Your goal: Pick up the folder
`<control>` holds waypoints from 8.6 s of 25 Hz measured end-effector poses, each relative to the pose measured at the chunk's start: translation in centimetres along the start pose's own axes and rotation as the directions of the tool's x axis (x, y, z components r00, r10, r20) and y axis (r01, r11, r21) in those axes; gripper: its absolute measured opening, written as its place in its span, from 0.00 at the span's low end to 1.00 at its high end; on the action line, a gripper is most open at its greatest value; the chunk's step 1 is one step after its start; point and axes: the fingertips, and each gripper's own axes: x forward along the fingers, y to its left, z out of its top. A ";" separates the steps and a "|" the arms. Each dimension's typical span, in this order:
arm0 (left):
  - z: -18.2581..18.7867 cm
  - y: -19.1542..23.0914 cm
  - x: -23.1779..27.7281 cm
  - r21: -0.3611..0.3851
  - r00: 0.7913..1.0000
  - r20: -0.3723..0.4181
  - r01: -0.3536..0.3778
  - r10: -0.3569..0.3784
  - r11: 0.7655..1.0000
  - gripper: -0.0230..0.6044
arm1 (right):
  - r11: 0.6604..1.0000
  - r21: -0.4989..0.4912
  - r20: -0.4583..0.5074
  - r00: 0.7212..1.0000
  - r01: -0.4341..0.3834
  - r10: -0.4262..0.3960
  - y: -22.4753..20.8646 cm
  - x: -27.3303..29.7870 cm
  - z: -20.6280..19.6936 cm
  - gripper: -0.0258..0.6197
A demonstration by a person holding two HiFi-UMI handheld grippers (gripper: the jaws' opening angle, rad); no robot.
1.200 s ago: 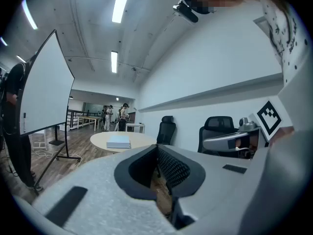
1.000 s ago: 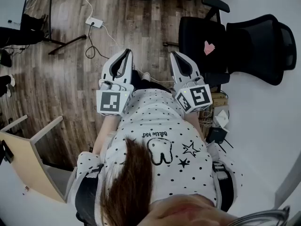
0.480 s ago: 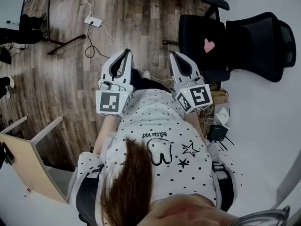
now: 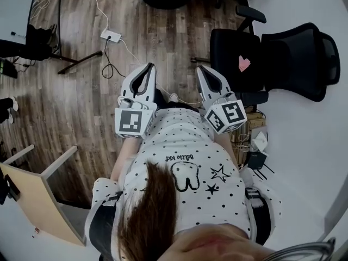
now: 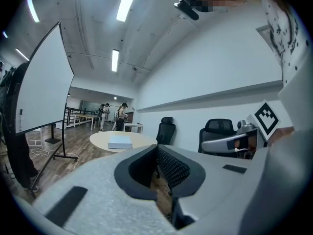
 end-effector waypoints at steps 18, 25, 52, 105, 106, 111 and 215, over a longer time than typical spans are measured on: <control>2.4 13.3 0.7 -0.059 1.000 0.007 0.022 -0.022 0.998 0.07 | 0.999 0.030 0.009 1.000 0.024 -0.024 5.8 11.5 2.5 0.05; 2.0 14.1 1.3 -0.079 1.000 -0.006 0.024 -0.024 0.997 0.07 | 0.999 0.032 -0.018 0.999 0.044 -0.043 5.7 12.5 2.2 0.05; 2.6 18.6 15.5 -0.116 0.997 -0.045 -0.071 0.066 0.991 0.07 | 0.998 0.064 -0.078 0.997 0.016 -0.011 -6.8 22.0 5.7 0.05; 7.3 28.9 38.8 -0.073 0.998 -0.038 0.044 -0.047 0.996 0.07 | 0.994 0.080 0.006 0.997 0.079 -0.080 -20.2 39.8 14.7 0.05; 7.6 29.8 39.1 -0.072 0.998 -0.034 0.048 -0.051 0.996 0.07 | 0.993 0.078 0.007 0.996 0.084 -0.085 -19.9 40.6 14.8 0.05; 8.2 34.0 39.3 -0.076 0.998 -0.022 0.049 -0.051 0.996 0.07 | 0.992 0.070 0.008 0.994 0.109 -0.110 -18.4 43.6 15.7 0.05; 8.7 50.3 63.6 -0.227 0.984 -0.056 0.154 -0.171 0.962 0.07 | 0.981 0.090 -0.124 0.979 0.173 -0.162 -32.7 67.6 20.8 0.05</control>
